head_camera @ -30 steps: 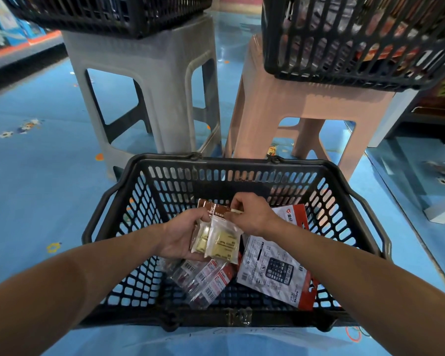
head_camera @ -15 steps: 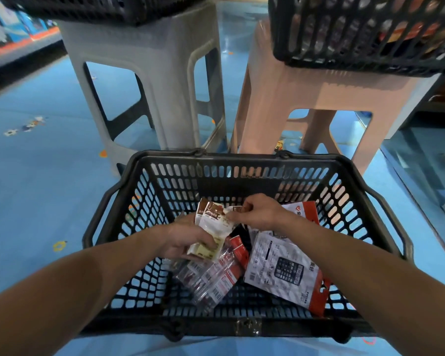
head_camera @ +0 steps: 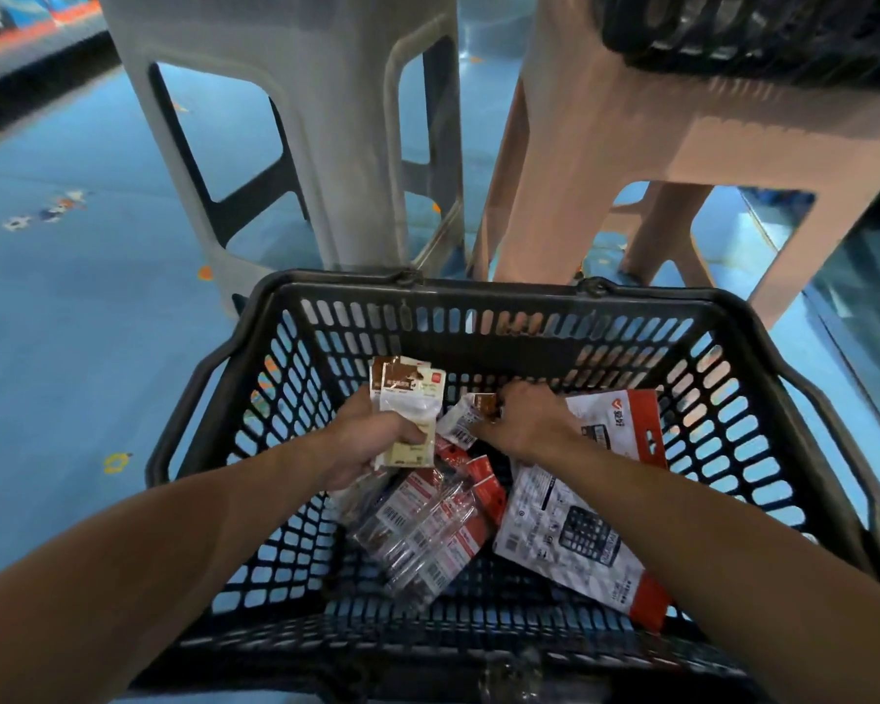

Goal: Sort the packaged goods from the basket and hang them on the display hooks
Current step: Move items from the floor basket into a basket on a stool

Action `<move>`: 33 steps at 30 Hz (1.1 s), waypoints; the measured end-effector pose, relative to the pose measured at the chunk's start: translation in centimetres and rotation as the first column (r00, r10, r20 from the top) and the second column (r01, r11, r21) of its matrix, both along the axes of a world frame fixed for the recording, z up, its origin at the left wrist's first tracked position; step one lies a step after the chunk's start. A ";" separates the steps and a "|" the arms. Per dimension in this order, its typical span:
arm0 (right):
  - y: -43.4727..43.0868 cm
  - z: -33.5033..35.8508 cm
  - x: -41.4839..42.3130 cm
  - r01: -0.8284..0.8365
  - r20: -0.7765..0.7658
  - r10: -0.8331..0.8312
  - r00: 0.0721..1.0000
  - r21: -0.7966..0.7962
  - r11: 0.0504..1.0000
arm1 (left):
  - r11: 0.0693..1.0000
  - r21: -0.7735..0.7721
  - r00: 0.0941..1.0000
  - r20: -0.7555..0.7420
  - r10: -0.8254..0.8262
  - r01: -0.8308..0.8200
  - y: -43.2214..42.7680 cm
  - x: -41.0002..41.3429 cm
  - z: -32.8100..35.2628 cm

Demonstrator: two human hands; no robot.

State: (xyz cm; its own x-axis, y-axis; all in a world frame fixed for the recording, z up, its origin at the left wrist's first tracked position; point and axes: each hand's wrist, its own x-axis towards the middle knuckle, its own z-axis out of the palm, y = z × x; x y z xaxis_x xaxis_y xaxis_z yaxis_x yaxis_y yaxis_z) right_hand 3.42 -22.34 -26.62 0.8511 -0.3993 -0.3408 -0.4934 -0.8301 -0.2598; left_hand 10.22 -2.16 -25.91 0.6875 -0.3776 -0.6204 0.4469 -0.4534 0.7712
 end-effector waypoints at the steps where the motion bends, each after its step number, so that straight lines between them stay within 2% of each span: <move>1: 0.2 -0.1 0.2 -0.010 -0.008 0.010 1.000 -0.008 1.000 | 1.000 -0.005 1.000 0.001 0.028 -0.028 0.0 0.1 0.1; 7: 1.9 -0.4 0.5 -0.013 0.029 0.011 1.000 0.058 0.998 | 0.997 -0.028 0.997 0.029 0.078 -0.077 0.7 0.6 1.8; 14: 2.5 1.1 0.1 -0.092 0.073 0.084 0.994 0.111 0.990 | 0.995 -0.027 0.985 0.139 0.098 -0.095 1.3 0.1 2.8; 20: 1.8 1.3 -0.2 -0.198 -0.024 0.202 0.979 0.116 0.973 | 0.998 0.005 0.986 0.157 0.054 -0.056 1.3 -0.4 2.9; 24: 1.9 1.4 0.0 -0.163 -0.089 0.168 0.982 0.059 0.985 | 0.999 0.008 0.986 0.159 0.039 -0.041 0.6 -0.5 2.9; 28: 1.8 1.5 0.6 -0.154 -0.112 0.161 0.981 0.069 0.986 | 0.999 0.008 0.980 0.192 0.045 -0.048 0.4 -0.5 2.8; 33: 1.0 1.3 0.7 -0.079 0.004 0.078 0.997 0.062 0.995 | 0.998 0.005 0.968 0.243 0.062 -0.065 0.5 -0.4 2.8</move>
State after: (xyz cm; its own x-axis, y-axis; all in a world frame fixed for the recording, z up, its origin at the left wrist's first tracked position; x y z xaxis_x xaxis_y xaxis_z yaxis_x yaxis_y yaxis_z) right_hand 4.12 -21.34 -25.33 0.8796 -0.3095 -0.3612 -0.4269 -0.8486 -0.3125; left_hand 9.85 -1.67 -23.12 0.8402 -0.3213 -0.4368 0.2757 -0.4405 0.8544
